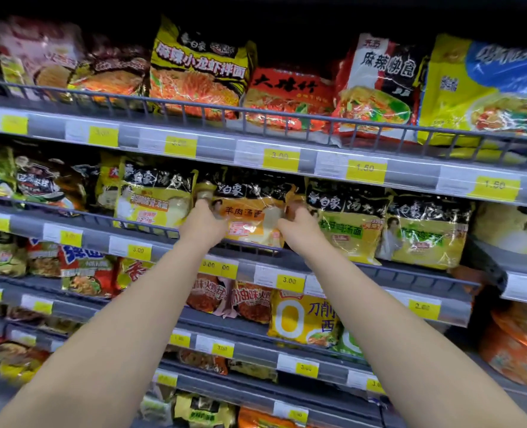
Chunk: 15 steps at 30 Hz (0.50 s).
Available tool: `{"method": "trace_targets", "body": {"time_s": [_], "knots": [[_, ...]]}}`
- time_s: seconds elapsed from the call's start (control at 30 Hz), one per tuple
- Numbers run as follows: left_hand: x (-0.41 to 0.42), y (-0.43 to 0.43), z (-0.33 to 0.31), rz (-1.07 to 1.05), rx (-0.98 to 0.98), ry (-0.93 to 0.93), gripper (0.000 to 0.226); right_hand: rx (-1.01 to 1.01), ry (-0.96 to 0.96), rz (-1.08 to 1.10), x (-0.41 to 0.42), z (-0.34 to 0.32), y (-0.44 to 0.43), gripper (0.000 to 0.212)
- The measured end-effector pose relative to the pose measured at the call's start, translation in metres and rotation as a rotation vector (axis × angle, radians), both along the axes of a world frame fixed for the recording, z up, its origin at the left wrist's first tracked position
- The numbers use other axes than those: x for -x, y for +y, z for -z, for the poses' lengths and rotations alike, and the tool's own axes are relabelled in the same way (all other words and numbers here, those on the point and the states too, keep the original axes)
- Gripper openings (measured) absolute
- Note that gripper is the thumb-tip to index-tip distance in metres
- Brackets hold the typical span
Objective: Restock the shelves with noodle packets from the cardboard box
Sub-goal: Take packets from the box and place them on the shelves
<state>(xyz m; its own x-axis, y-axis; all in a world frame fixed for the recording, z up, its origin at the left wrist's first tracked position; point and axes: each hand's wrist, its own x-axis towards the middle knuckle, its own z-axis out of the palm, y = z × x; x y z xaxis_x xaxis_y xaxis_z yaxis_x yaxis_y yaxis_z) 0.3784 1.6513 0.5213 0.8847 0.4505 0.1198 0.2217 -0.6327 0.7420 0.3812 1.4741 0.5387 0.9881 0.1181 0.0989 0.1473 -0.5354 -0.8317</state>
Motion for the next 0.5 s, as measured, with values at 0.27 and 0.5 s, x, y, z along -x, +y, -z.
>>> {"method": "trace_targets", "body": {"time_s": [0.27,0.5], "knots": [[-0.020,0.020,0.000,0.227,0.120,-0.021,0.014,-0.101,-0.037,0.140,-0.005,0.017,0.020,0.028],[-0.032,0.005,0.007,0.323,0.096,-0.092,0.037,0.014,-0.084,0.213,-0.002,0.021,0.001,0.045]]}}
